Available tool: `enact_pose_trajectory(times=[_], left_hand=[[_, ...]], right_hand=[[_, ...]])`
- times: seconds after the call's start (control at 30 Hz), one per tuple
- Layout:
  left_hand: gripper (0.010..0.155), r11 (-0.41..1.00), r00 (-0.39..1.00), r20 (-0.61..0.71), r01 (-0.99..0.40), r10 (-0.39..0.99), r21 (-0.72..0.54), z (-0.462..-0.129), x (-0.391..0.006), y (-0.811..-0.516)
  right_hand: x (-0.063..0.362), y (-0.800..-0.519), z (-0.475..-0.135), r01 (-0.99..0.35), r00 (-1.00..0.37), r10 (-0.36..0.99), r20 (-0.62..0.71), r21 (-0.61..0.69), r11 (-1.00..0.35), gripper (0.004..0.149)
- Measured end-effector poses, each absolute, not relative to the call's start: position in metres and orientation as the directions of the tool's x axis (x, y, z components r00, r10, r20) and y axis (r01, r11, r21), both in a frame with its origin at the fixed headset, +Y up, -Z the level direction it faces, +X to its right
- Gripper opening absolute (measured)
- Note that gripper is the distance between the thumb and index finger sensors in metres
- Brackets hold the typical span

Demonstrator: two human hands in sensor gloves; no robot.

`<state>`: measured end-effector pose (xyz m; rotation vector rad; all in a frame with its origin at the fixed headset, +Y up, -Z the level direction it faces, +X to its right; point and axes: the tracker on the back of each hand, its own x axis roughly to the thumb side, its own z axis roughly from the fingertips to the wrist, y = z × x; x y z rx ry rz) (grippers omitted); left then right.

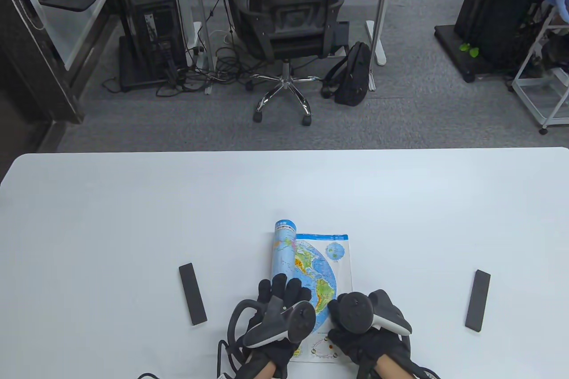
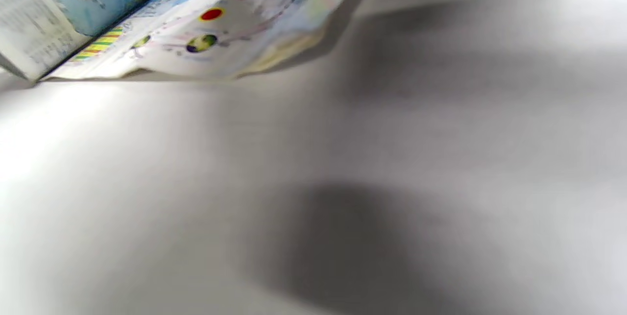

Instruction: Unroll map and secure with paperweights

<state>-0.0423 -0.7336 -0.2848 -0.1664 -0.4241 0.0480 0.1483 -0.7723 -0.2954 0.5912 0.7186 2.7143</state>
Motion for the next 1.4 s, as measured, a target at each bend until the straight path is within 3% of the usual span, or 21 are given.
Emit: enact_pose_trajectory(times=[0.33,0.5,0.63,0.77,0.9,0.97,1.07,1.23,1.4], left_hand=[[0.078,0.947,0.954,0.239,-0.103,0.18,-0.303,-0.293,-0.064,-0.75],[0.081,0.941,0.972,0.207,-0.035,0.11,-0.335,-0.294,-0.057,-0.764],[0.081,0.95,0.978,0.2,0.001,0.065,-0.312,-0.292,-0.049,-0.767],[0.08,0.958,0.975,0.214,0.12,-0.063,-0.261,-0.29,-0.041,-0.762],[0.079,0.96,0.947,0.303,0.181,-0.111,-0.213,-0.287,-0.032,-0.757],[0.071,0.962,0.914,0.389,0.201,-0.117,-0.184,-0.285,-0.027,-0.755],[0.058,0.944,0.836,0.497,0.317,-0.234,-0.088,-0.282,-0.02,-0.75],[0.051,0.944,0.865,0.438,0.316,-0.245,-0.098,-0.283,-0.026,-0.743],[0.06,0.959,0.924,0.33,0.25,-0.195,-0.131,-0.288,-0.048,-0.74]], right_hand=[[0.166,-0.77,-0.301,-0.18,-0.908,0.349,0.233,0.536,-0.825,0.064],[0.164,-0.776,-0.3,-0.099,-0.941,0.25,0.229,0.521,-0.848,0.065],[0.161,-0.777,-0.299,-0.067,-0.945,0.221,0.242,0.517,-0.853,0.064],[0.162,-0.777,-0.299,-0.085,-0.944,0.237,0.231,0.523,-0.848,0.063],[0.163,-0.776,-0.3,-0.089,-0.945,0.238,0.224,0.526,-0.846,0.064],[0.164,-0.776,-0.3,-0.094,-0.944,0.244,0.221,0.528,-0.844,0.063],[0.164,-0.776,-0.3,-0.1,-0.944,0.249,0.218,0.532,-0.841,0.063],[0.17,-0.775,-0.302,-0.11,-0.947,0.252,0.198,0.54,-0.835,0.062],[0.182,-0.773,-0.307,-0.163,-0.948,0.282,0.145,0.54,-0.826,0.061]])
